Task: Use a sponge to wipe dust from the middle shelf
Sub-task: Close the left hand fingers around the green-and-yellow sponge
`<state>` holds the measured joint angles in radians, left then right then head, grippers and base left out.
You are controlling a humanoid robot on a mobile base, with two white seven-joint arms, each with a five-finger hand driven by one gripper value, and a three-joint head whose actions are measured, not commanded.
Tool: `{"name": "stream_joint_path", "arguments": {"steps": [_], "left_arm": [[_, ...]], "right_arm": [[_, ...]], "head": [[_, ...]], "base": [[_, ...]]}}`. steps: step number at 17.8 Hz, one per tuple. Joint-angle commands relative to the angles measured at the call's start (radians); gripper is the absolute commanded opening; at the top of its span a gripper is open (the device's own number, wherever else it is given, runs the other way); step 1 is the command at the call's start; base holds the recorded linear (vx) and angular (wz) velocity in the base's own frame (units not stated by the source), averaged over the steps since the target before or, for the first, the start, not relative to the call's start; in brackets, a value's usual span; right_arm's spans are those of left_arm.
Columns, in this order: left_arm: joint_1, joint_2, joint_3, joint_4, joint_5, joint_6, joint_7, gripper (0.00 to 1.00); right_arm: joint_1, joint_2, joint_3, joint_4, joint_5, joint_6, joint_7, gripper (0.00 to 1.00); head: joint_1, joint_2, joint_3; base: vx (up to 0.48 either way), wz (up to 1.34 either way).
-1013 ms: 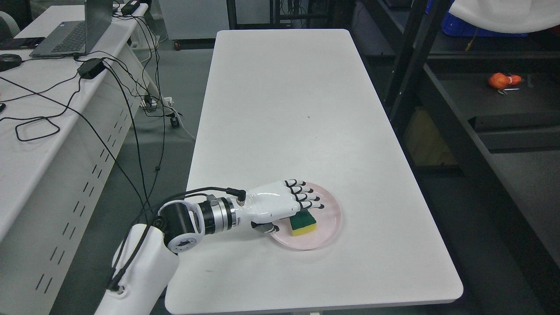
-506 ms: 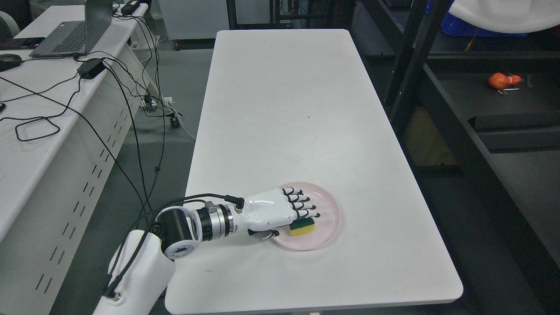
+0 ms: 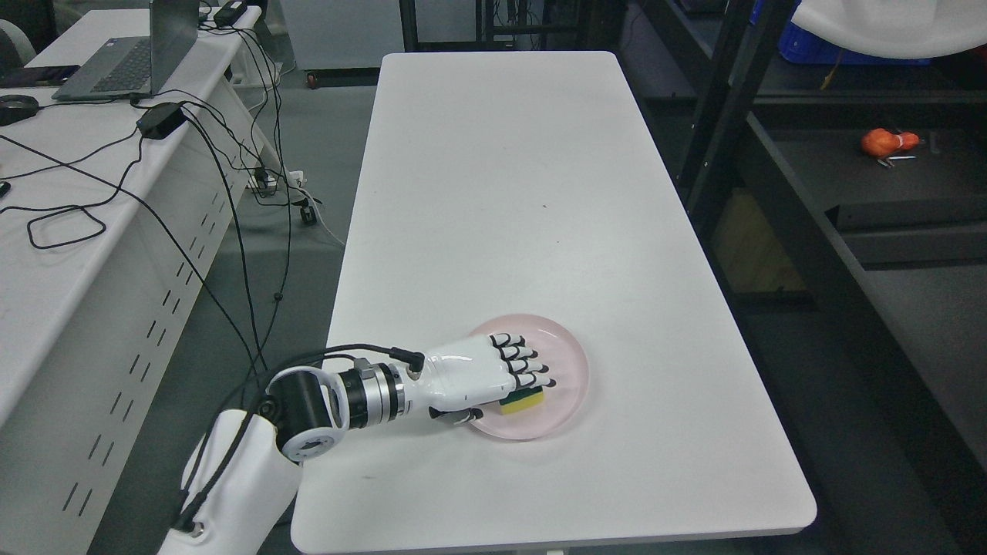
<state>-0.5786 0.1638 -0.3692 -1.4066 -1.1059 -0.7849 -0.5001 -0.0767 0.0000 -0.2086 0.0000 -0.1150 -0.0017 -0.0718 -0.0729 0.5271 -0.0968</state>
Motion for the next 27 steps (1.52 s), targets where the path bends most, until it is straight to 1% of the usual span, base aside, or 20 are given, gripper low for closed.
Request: {"name": "stream_joint_path", "arguments": {"steps": [1,4,7,10,13,15,18,20,23,27], "left_arm": [[-0.052,-0.001,0.024,-0.019,-0.006,-0.001,0.000,0.94],[-0.104,0.000,0.041,-0.003,-0.006,-0.001,0.000,0.94],[-0.107,0.026,0.067,0.005,-0.009,-0.001,0.000,0.94],[-0.107,0.043,0.084,0.070,-0.009,-0.001,0.003,0.94],[-0.112,0.022,0.073,0.095,-0.043,-0.001,0.003,0.93],[-0.112,-0.007,0.067,0.098,-0.067,-0.001,0.003,0.93],[-0.112,-0.049,0.064,0.142,-0.101,-0.001,0.006,0.93],[-0.112,-0.066,0.058,0.156,-0.109,-0.001,0.008,0.93],[-0.110,-0.066,0.050,0.176,-0.109,-0.001,0.009,0.92],[-0.103,-0.066,0.041,0.182,-0.107,-0.001,0.008,0.85]], "right_arm": [[0.000,-0.017,0.000,-0.017,0.000,0.072,0.000,1.00],[0.000,-0.017,0.000,-0.017,0.000,0.072,0.000,1.00],[0.000,-0.017,0.000,-0.017,0.000,0.072,0.000,1.00],[0.000,-0.017,0.000,-0.017,0.000,0.072,0.000,1.00],[0.000,-0.017,0.000,-0.017,0.000,0.072,0.000,1.00],[0.000,-0.017,0.000,-0.017,0.000,0.072,0.000,1.00],[0.000,-0.017,0.000,-0.017,0.000,0.072,0.000,1.00],[0.000,-0.017,0.000,-0.017,0.000,0.072,0.000,1.00],[0.000,-0.017,0.000,-0.017,0.000,0.072,0.000,1.00],[0.000,-0.017,0.000,-0.017,0.000,0.072,0.000,1.00]], "head": [[0.0000,0.000,0.000],[0.0000,0.000,0.000],[0.0000,0.000,0.000],[0.0000,0.000,0.000],[0.0000,0.000,0.000],[0.0000,0.000,0.000],[0.0000,0.000,0.000],[0.0000,0.000,0.000],[0.0000,0.000,0.000],[0.0000,0.000,0.000]], "base": [[0.000,0.00],[0.000,0.00],[0.000,0.00],[0.000,0.00],[0.000,0.00],[0.000,0.00],[0.000,0.00],[0.000,0.00],[0.000,0.00],[0.000,0.00]]}}
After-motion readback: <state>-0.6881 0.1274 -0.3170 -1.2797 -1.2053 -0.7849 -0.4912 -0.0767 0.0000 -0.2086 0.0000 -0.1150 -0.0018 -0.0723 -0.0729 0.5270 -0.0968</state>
